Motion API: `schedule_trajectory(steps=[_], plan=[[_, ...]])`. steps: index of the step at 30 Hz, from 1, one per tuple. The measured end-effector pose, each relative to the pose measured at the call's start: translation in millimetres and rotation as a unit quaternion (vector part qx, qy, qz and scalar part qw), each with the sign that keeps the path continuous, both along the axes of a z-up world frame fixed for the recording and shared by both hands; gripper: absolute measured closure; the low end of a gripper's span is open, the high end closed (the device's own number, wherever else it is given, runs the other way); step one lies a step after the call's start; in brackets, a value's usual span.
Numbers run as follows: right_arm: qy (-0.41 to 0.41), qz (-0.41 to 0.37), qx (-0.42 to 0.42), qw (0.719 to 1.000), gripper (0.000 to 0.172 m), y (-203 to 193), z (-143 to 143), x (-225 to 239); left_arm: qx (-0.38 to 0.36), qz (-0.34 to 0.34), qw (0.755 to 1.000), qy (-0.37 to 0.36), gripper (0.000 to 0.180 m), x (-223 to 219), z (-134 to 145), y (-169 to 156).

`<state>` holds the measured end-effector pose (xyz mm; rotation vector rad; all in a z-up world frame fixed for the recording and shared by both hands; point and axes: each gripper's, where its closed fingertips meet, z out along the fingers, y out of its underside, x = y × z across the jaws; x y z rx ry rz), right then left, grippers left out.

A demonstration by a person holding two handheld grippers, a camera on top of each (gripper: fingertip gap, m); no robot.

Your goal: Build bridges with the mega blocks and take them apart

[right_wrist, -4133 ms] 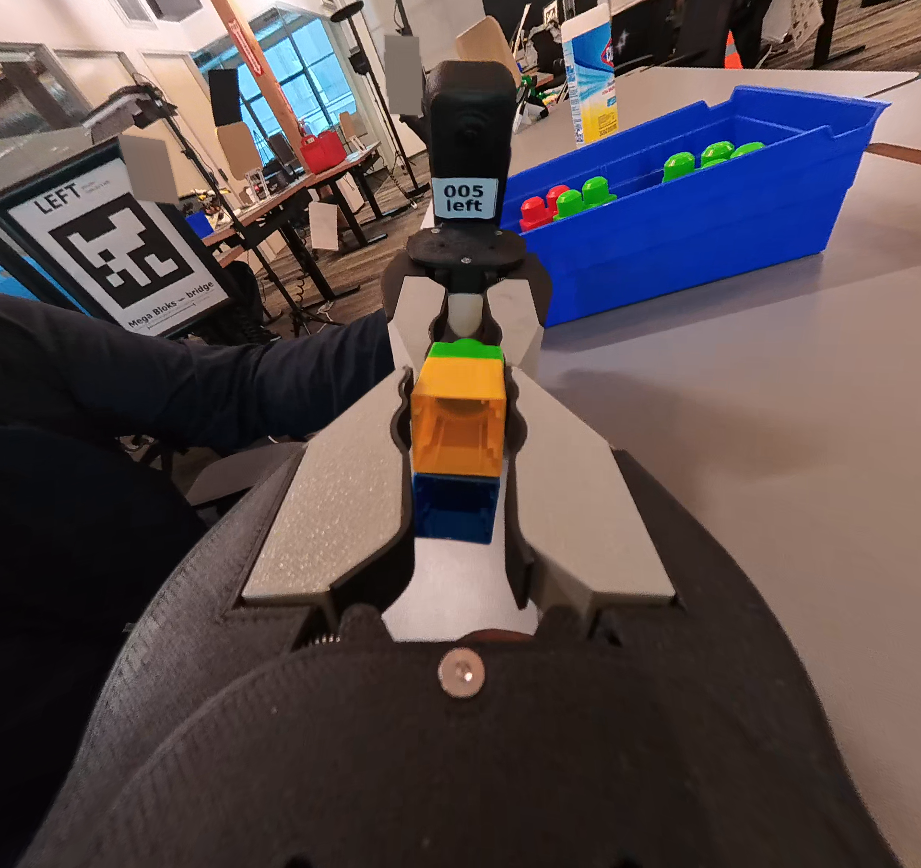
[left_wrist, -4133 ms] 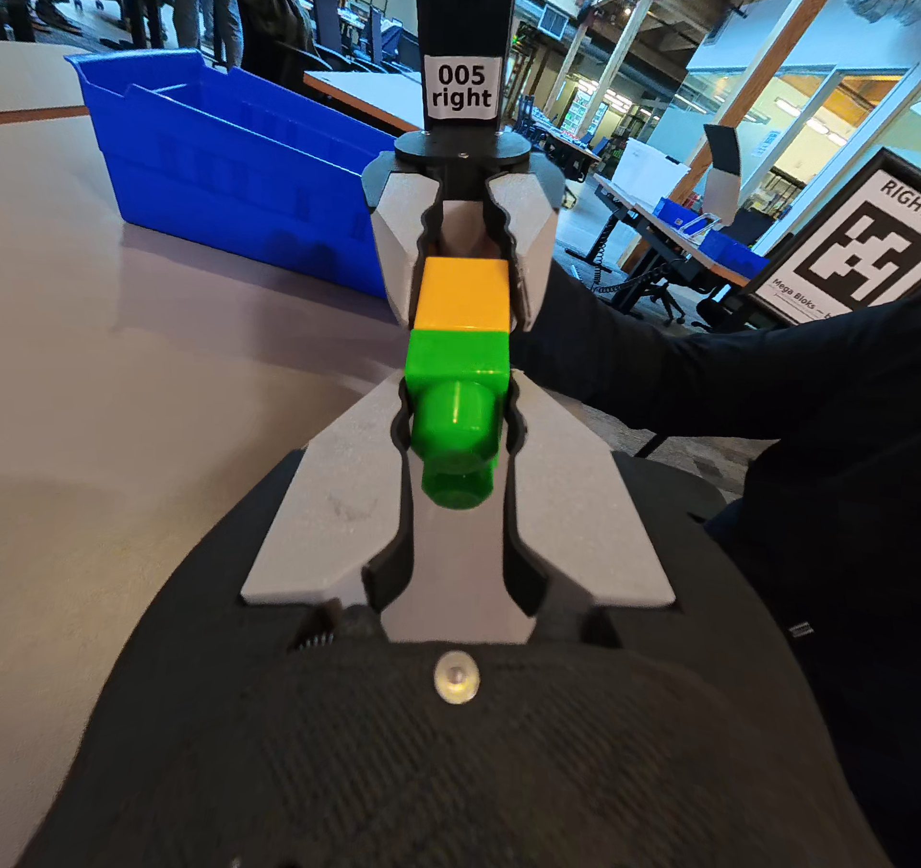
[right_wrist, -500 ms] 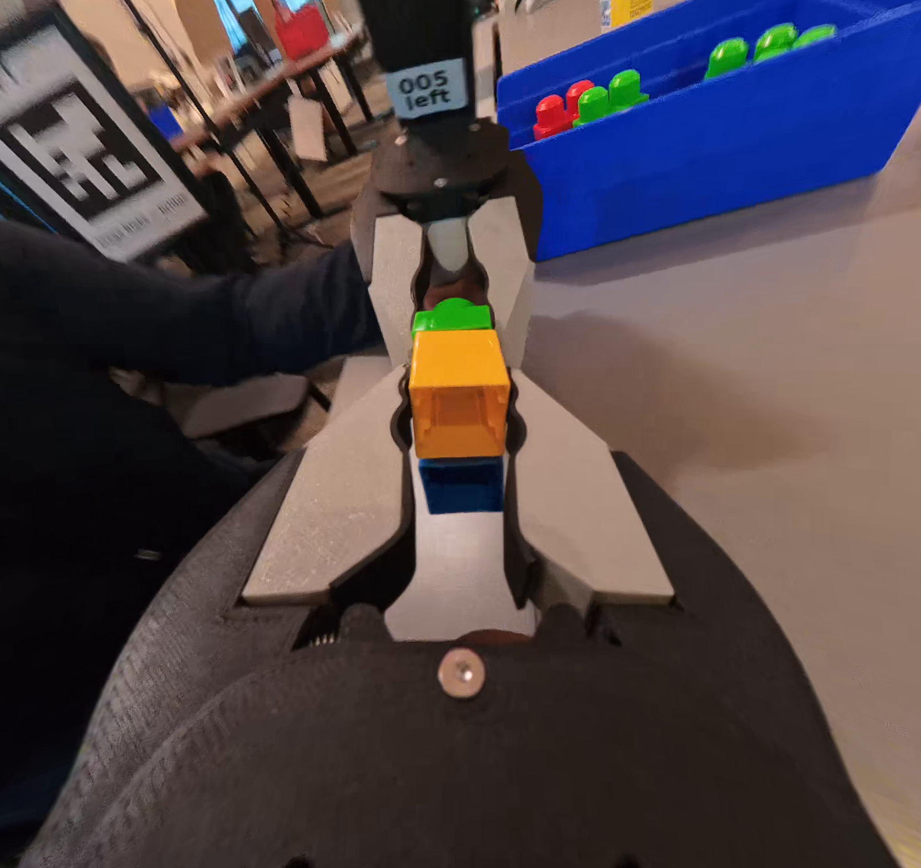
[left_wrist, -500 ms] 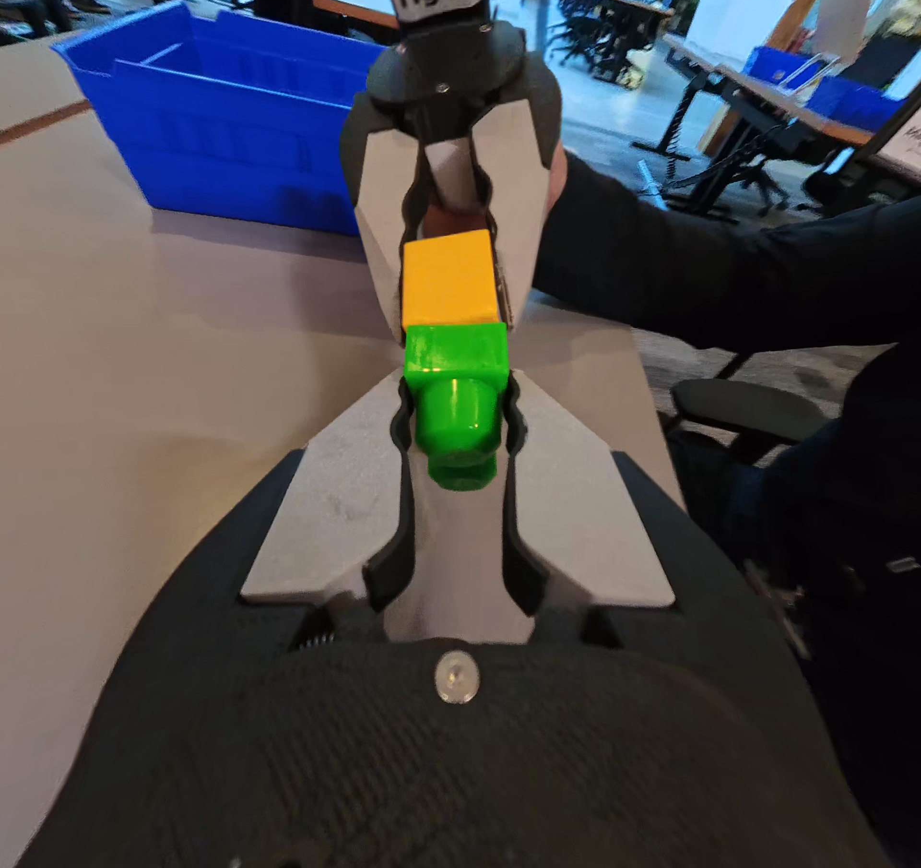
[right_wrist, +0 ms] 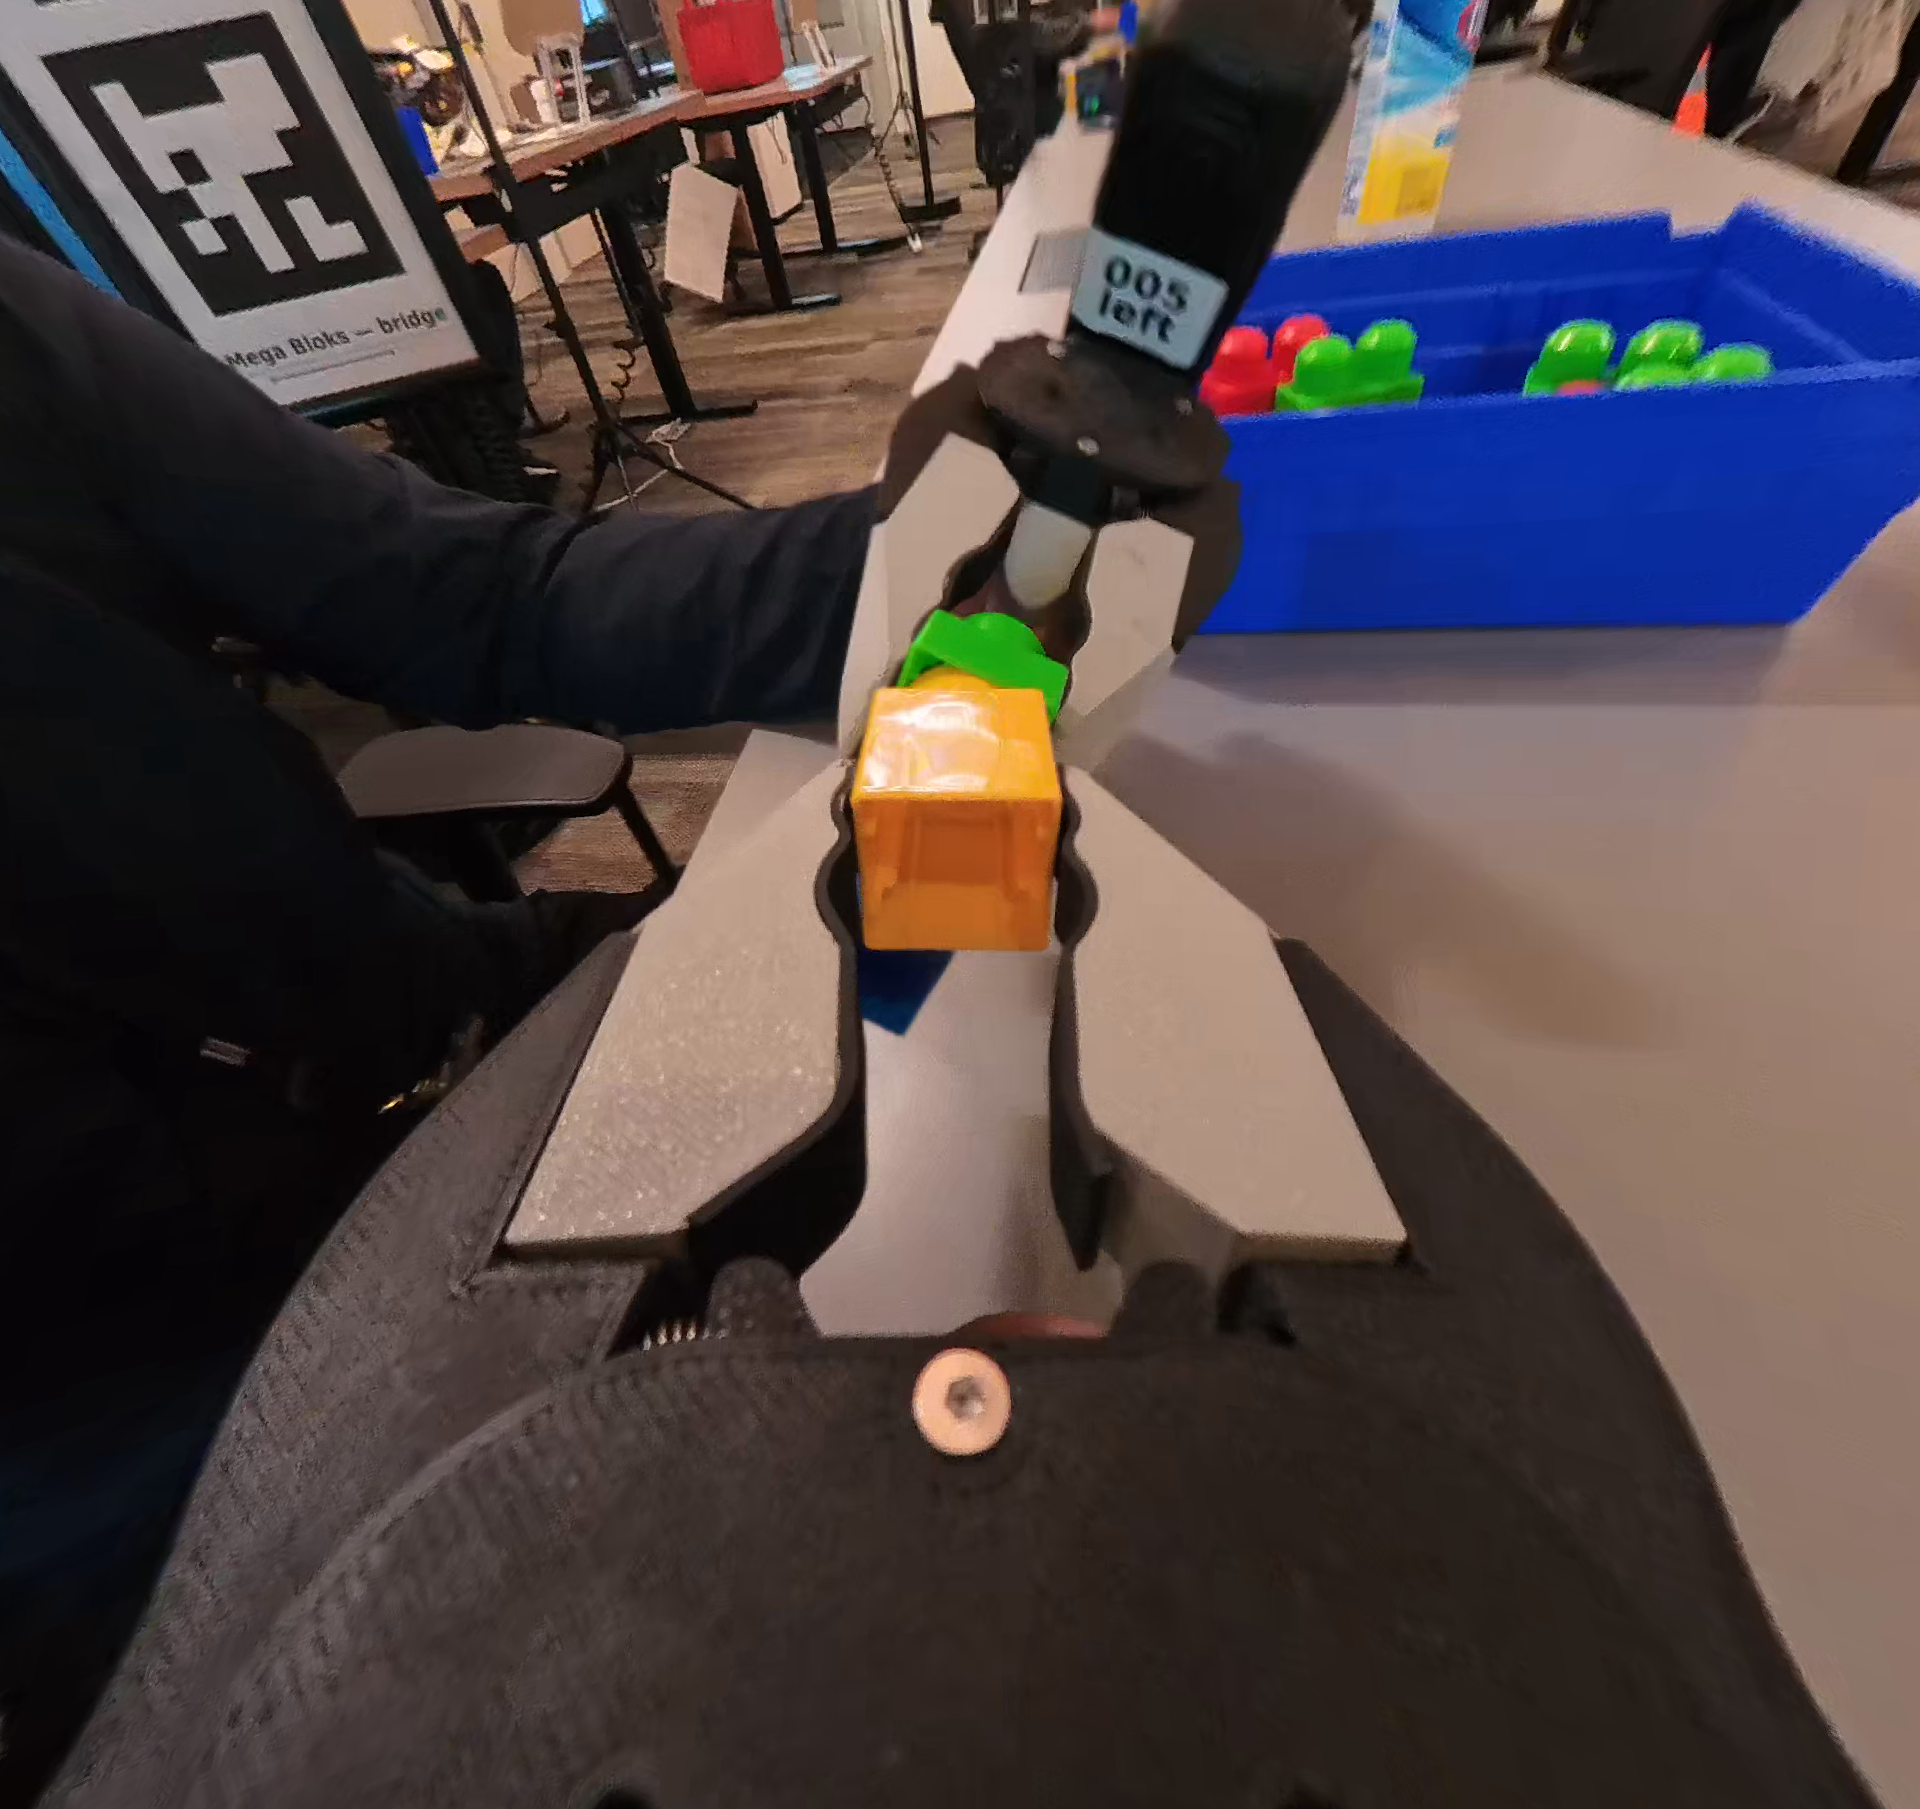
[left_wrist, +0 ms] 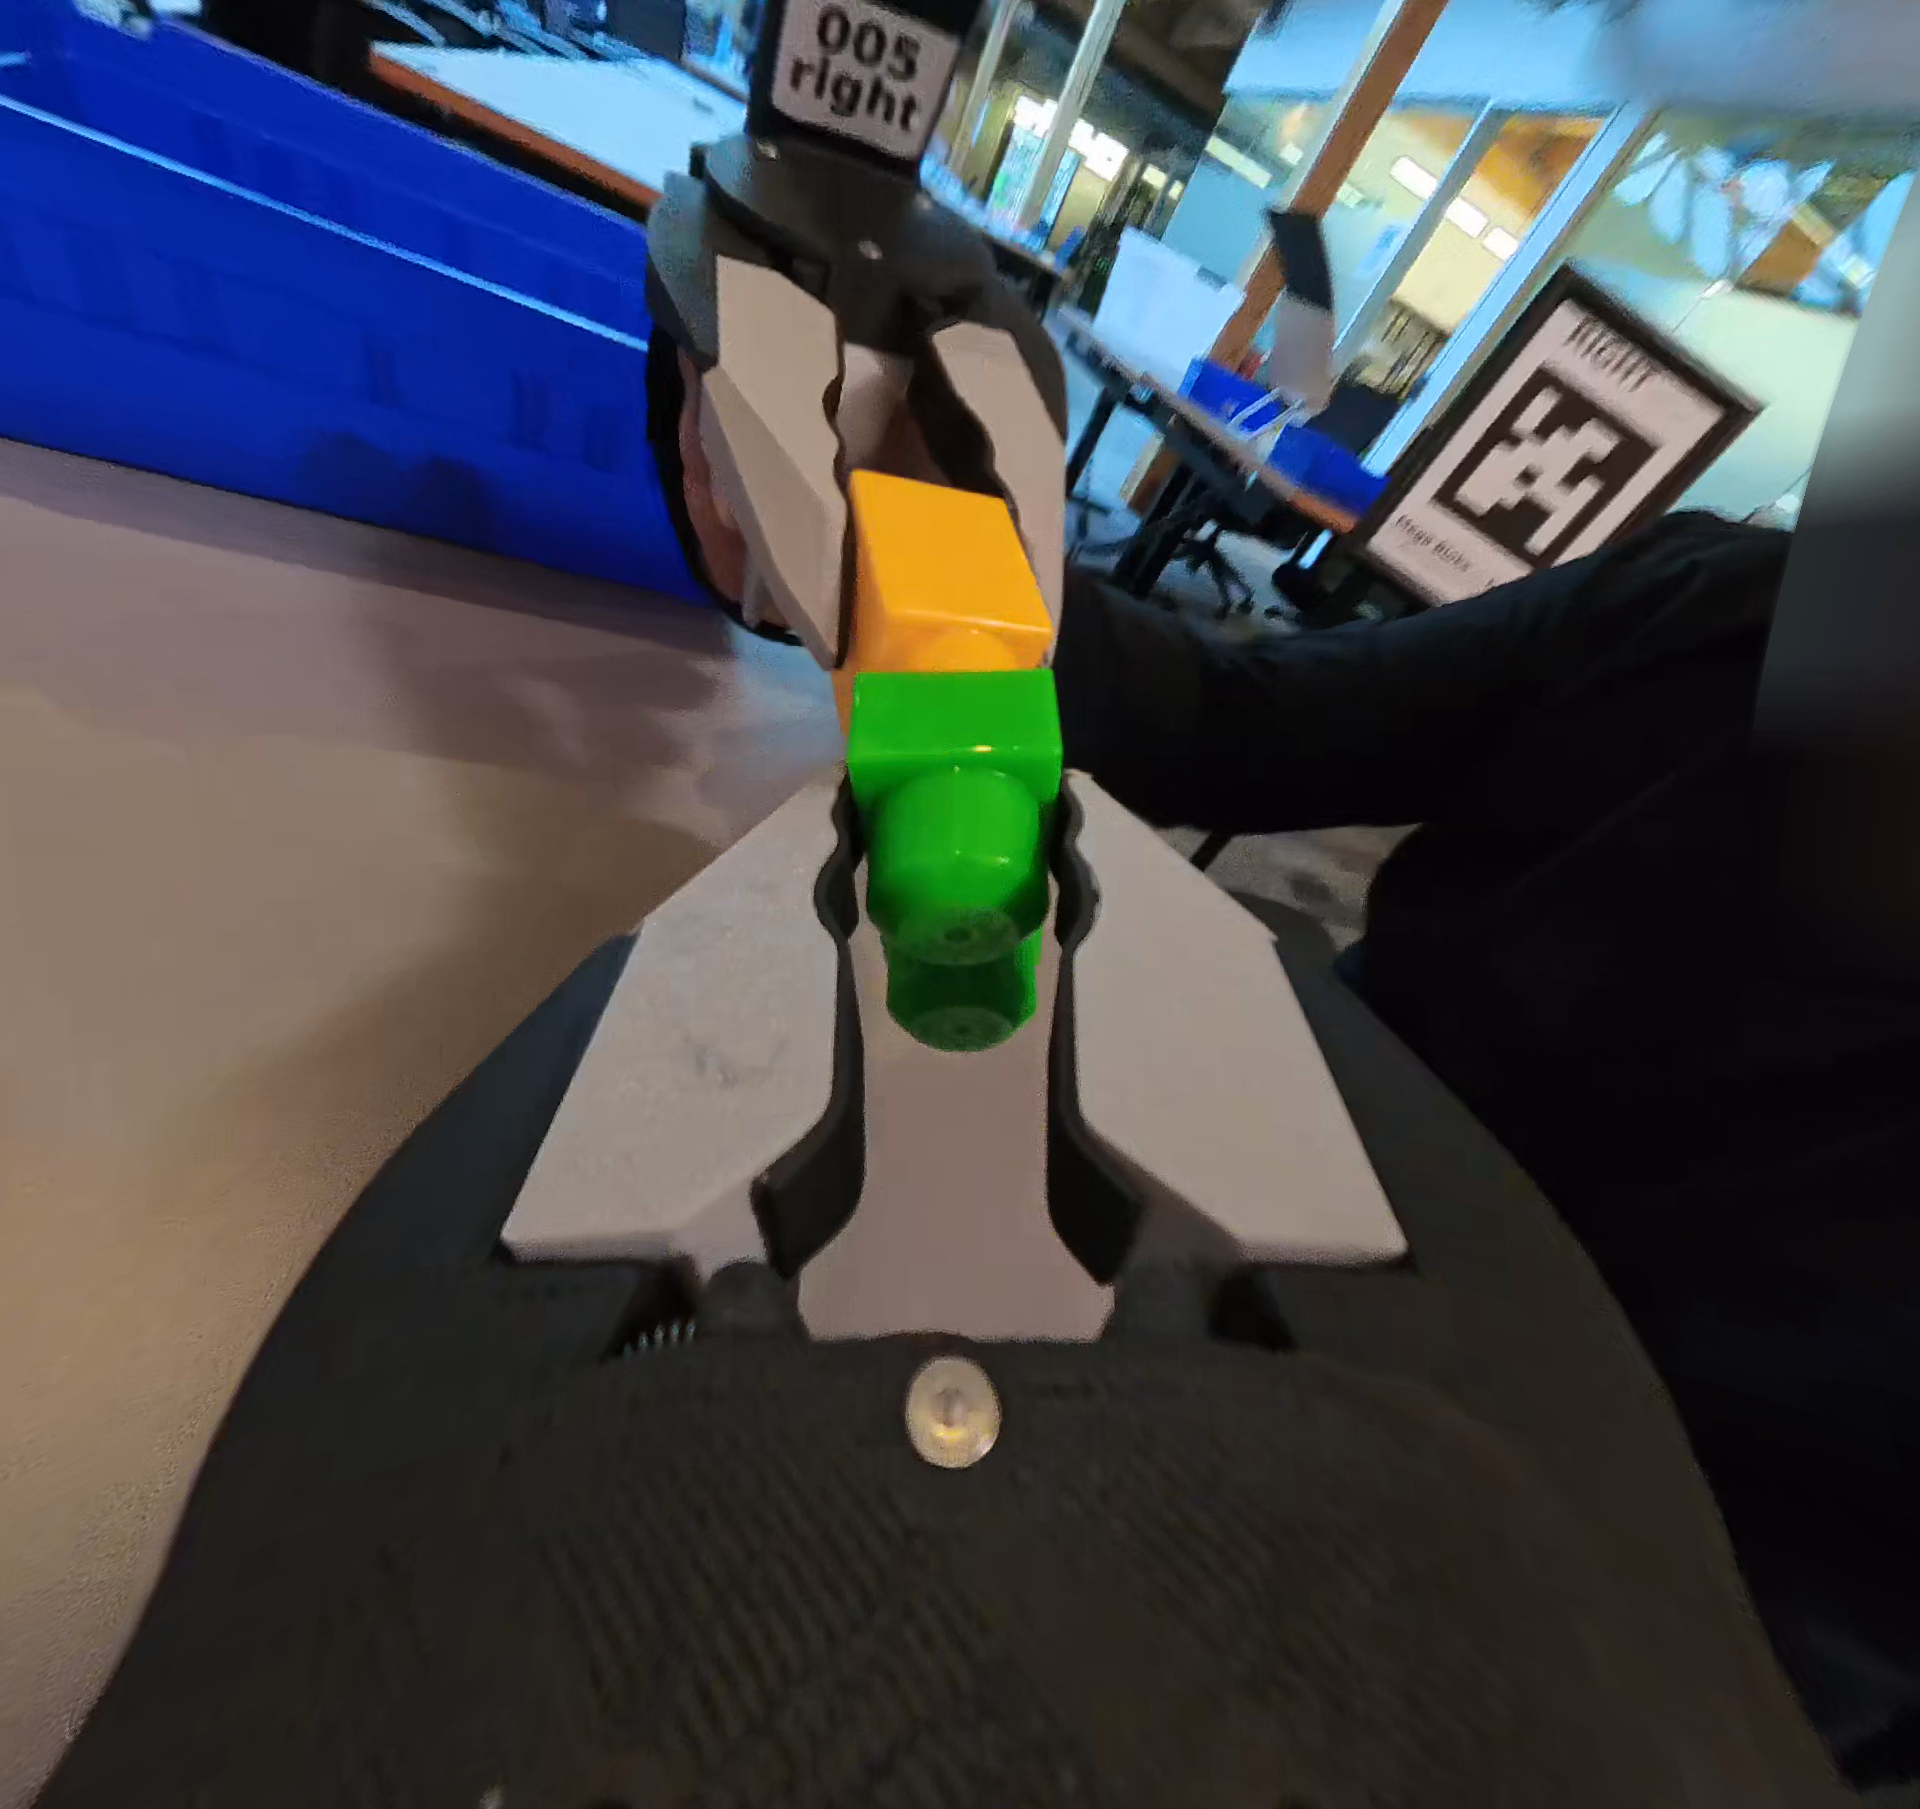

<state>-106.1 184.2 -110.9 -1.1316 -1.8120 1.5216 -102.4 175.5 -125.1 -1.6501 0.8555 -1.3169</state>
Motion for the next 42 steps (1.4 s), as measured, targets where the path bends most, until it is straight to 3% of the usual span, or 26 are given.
schedule_trajectory(steps=[4,7,9,11,13,14,15,17,21,25,27,30,35,39,42], plan=[[0.068,-0.059,0.016,0.996,0.140,19.2,28.8,5.0,0.026,0.039,0.999,0.001,0.147,-8.9,5.3,9.6],[0.147,-0.190,0.087,0.967,0.140,55.9,60.8,13.9,0.031,0.084,0.996,0.022,0.146,-15.4,0.5,23.0],[0.202,-0.326,0.158,0.910,0.139,90.2,89.4,34.0,0.043,0.108,0.993,0.038,0.146,-18.3,-2.4,29.6],[0.226,-0.459,0.215,0.832,0.139,125.6,112.8,69.2,0.052,0.118,0.991,0.033,0.146,-19.0,0.4,32.1],[0.211,-0.584,0.255,0.741,0.139,163.8,123.3,115.3,0.044,0.121,0.991,0.026,0.147,-19.7,0.6,33.8],[0.192,-0.626,0.264,0.709,0.139,179.3,122.7,135.6,0.041,0.125,0.991,0.025,0.147,-20.4,-0.2,35.5],[0.172,-0.657,0.259,0.687,0.139,193.4,119.4,153.3,0.037,0.123,0.991,0.026,0.146,-19.9,-1.3,35.5],[0.111,-0.699,0.218,0.672,0.139,221.7,99.0,178.0,0.037,0.126,0.991,0.031,0.146,-18.7,-3.3,36.8],[-0.048,-0.715,0.146,0.682,0.139,258.5,33.9,191.7,0.033,0.123,0.991,0.038,0.146,-15.6,-6.4,37.0],[-0.114,-0.712,0.149,0.677,0.129,269.6,3.8,188.1,0.034,0.128,0.990,0.039,0.146,-16.0,-6.7,38.3],[-0.102,-0.712,0.157,0.677,0.126,269.1,8.2,183.8,0.038,0.133,0.990,0.033,0.147,-17.6,-4.0,38.6],[-0.014,-0.705,0.194,0.682,0.130,254.1,44.7,171.0,0.039,0.136,0.990,0.024,0.147,-19.3,-0.5,38.6],[0.122,-0.576,0.241,0.772,0.141,175.8,93.6,106.0,0.042,0.155,0.987,0.004,0.146,-25.1,7.4,42.6],[0.114,-0.386,0.165,0.900,0.137,105.8,72.8,38.4,0.049,0.172,0.984,-0.011,0.147,-32.2,13.4,46.1],[0.085,-0.268,0.084,0.956,0.130,65.4,49.9,8.8,0.052,0.179,0.982,-0.020,0.147,-35.2,16.4,47.5]])
